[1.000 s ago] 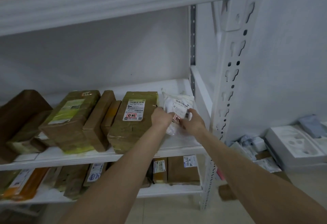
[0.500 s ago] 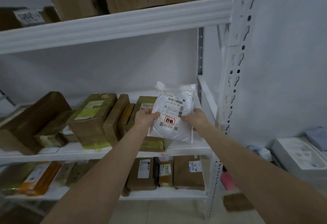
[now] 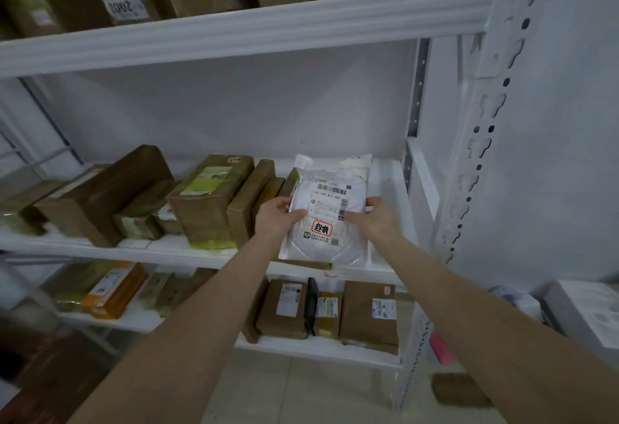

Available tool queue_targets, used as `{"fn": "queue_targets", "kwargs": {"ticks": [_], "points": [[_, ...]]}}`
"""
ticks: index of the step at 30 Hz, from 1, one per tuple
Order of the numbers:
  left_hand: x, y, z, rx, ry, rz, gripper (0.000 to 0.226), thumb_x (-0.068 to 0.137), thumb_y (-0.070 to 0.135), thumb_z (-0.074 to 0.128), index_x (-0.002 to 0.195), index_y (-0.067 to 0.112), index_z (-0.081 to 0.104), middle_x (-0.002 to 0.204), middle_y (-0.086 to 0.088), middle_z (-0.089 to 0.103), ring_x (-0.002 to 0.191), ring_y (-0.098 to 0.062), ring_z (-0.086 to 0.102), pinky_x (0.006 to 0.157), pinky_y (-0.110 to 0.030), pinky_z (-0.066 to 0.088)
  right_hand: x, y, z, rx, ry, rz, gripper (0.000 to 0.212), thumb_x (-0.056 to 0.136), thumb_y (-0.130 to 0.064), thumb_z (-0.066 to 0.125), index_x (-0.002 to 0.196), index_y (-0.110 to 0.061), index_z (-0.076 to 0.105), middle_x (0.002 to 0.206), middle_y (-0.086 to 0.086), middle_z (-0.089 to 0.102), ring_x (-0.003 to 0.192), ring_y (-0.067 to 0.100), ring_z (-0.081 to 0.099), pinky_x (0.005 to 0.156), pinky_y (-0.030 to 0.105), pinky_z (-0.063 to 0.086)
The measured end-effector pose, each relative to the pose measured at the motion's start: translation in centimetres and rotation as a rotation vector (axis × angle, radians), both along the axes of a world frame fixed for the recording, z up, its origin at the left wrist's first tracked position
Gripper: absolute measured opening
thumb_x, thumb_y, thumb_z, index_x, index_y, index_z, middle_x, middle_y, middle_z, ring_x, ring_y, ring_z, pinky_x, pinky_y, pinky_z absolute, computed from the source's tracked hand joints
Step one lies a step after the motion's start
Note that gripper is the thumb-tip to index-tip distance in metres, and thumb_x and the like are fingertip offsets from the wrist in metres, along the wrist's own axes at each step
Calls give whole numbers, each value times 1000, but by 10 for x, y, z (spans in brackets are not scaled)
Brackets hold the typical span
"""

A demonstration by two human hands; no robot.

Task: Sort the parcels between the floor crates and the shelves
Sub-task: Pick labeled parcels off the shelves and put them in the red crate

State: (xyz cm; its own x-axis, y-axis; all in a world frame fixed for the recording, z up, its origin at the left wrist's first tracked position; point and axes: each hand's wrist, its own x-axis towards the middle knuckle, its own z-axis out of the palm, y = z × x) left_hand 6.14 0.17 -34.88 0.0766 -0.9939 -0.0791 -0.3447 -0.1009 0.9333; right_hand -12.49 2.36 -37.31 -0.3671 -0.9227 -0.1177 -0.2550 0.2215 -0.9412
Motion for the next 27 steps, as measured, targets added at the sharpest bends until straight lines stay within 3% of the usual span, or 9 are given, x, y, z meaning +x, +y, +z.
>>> {"fn": "queue_targets", "kwargs": {"ticks": [3, 8, 12, 17, 22, 27], "points": [[17, 11, -2, -11, -22, 56, 42, 78, 16, 77, 117, 7, 64, 109, -8, 69, 95, -26, 67, 90, -45, 54, 14, 3, 0, 7, 62, 53, 50, 74, -32, 79, 112, -19, 49, 107, 1, 61, 91, 23, 63, 83, 45, 54], [55, 37, -11, -14, -23, 170, 39, 77, 17, 78, 113, 10, 66, 101, -5, 70, 83, -18, 66, 80, -34, 55, 51, 15, -4, -26, 150, 186, 53, 71, -35, 79, 109, -19, 47, 102, -3, 58, 87, 18, 57, 75, 37, 50], [88, 63, -23, 26, -2, 289, 40, 76, 19, 79, 112, 10, 65, 99, -5, 70, 86, -24, 68, 84, -40, 56, 85, 27, -11, -30, 195, 288, 49, 70, -38, 79, 108, -18, 55, 103, -3, 62, 91, 19, 60, 78, 38, 51], [137, 92, -44, 94, 0, 396, 41, 75, 19, 80, 112, 11, 66, 98, -8, 71, 86, -25, 69, 83, -43, 57, 129, 42, -26, -21, 237, 403, 37, 73, -38, 76, 98, -28, 51, 96, -8, 60, 77, 9, 54, 61, 28, 41], [186, 115, -70, 133, -55, 451, 31, 75, 19, 79, 104, 15, 69, 95, -1, 70, 83, -20, 67, 83, -40, 56, 185, 52, -52, -9, 216, 512, 42, 78, -29, 74, 115, -23, 56, 115, -2, 65, 99, 19, 62, 78, 34, 48], [248, 136, -103, 231, -45, 513, 38, 74, 18, 80, 110, 13, 66, 98, -3, 71, 80, -18, 67, 80, -37, 57, 251, 55, -81, 82, 214, 626, 45, 73, -27, 77, 112, -24, 55, 112, -2, 67, 97, 20, 65, 84, 44, 54]]}}
